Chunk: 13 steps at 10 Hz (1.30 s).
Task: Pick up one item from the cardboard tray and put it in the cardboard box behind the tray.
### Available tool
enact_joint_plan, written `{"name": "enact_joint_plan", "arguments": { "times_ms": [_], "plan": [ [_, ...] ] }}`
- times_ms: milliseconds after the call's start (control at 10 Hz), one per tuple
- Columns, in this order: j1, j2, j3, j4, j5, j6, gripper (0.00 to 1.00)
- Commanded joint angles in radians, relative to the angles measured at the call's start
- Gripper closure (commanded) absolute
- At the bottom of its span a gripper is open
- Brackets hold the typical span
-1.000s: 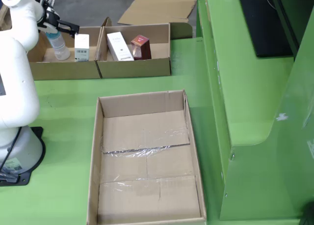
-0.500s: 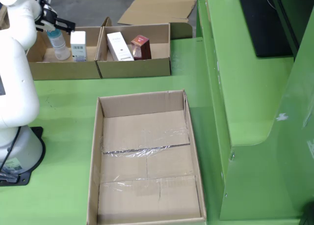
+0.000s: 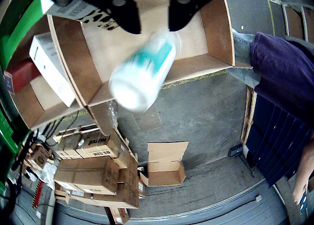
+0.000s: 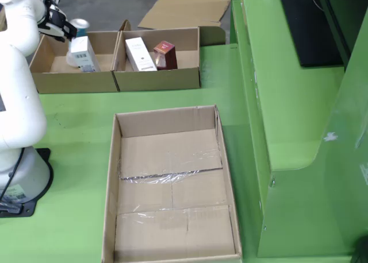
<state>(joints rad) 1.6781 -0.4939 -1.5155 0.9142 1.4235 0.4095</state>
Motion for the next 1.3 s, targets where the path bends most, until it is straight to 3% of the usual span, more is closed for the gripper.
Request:
{"name": "enact_joint_plan", "arguments": {
  "times_ms": [0, 200, 500, 800, 1200],
  "plan": [
    [0.023, 0.237, -0.074, -0.195, -0.037, 0.069, 1.0],
    [0.071, 0.372, -0.104, -0.308, -0.098, 0.114, 1.0],
    [0.075, 0.385, -0.092, -0.339, -0.102, 0.126, 1.0],
    [0.115, 0.393, 0.079, -0.536, -0.149, 0.142, 1.0],
    [0.134, 0.419, 0.135, -0.626, -0.177, 0.158, 1.0]
  ]
}}
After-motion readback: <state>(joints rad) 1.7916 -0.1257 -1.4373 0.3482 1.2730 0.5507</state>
